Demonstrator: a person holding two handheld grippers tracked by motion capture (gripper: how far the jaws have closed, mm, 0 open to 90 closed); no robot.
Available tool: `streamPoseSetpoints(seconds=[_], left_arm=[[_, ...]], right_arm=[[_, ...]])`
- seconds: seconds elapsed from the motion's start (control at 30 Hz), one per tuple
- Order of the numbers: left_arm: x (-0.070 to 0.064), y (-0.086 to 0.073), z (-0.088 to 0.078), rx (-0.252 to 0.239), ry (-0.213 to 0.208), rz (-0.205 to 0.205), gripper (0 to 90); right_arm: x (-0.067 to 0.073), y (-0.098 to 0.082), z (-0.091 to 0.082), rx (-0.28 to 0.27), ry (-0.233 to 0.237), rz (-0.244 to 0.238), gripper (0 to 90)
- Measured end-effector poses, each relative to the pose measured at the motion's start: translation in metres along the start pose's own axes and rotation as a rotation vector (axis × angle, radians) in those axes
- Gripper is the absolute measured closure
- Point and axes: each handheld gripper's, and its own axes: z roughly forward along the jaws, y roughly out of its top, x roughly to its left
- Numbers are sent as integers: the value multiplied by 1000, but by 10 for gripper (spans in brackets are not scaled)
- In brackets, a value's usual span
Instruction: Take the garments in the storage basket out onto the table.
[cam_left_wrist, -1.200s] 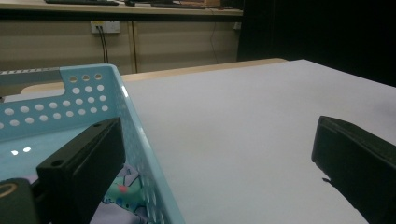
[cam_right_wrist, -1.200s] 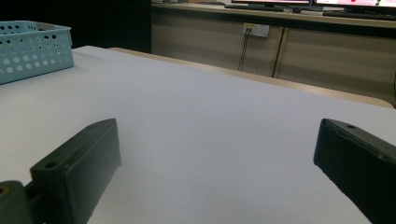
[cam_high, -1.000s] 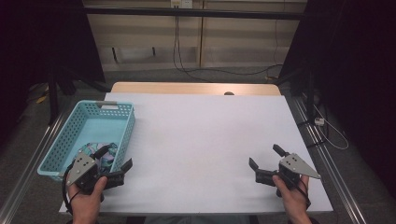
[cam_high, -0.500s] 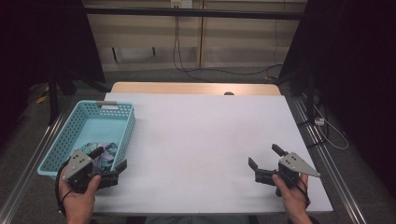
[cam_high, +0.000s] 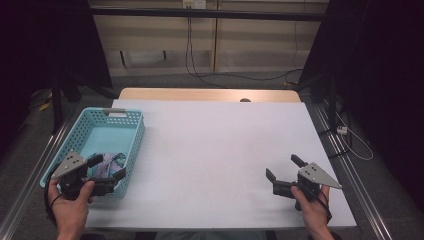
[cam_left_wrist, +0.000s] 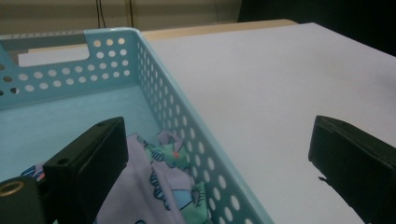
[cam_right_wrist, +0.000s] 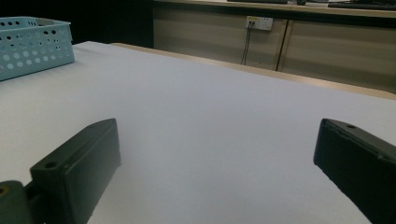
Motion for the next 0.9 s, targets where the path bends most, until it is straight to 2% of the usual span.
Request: streamPoseSetpoints(seconds=[0.07,0.13,0.17,0.23,0.3,0.37,0.47,0.53,0.57,0.63,0.77,0.83,0.87,0.9], left_arm=[[4,2,-1,25,-21,-10,46],[6,5,-4,39,1,13,46],[7,6,-4,46,6,3,46],[12,9,-5,77,-7,8,46],[16,11,-6,92,10,9,46],[22,14,-8,123,7,2,46],[28,19,-9,162,34,20,48],[30,21,-6,229,62,53,56],[30,21,-5,249,78,49,52],[33,22,-1,279,80,53,48],[45,26,7,309,66,18,48],[50,27,11,343,53,5,48],[53,28,14,385,44,-7,48],[55,29,16,392,41,-11,49]], right_arm=[[0,0,0,-4,-1,1,0],[1,1,0,-5,3,-5,0],[1,1,0,-4,3,-9,0],[2,1,0,-4,5,-10,0],[3,1,1,1,1,-12,0],[3,1,2,1,1,-15,0],[5,2,2,6,-3,-21,0],[6,2,2,7,-3,-22,0],[6,2,3,9,-1,-25,0],[7,2,4,10,1,-29,0],[7,2,4,10,9,-34,0],[6,2,4,9,11,-31,0],[6,2,3,9,13,-31,0],[6,2,3,7,16,-31,0]])
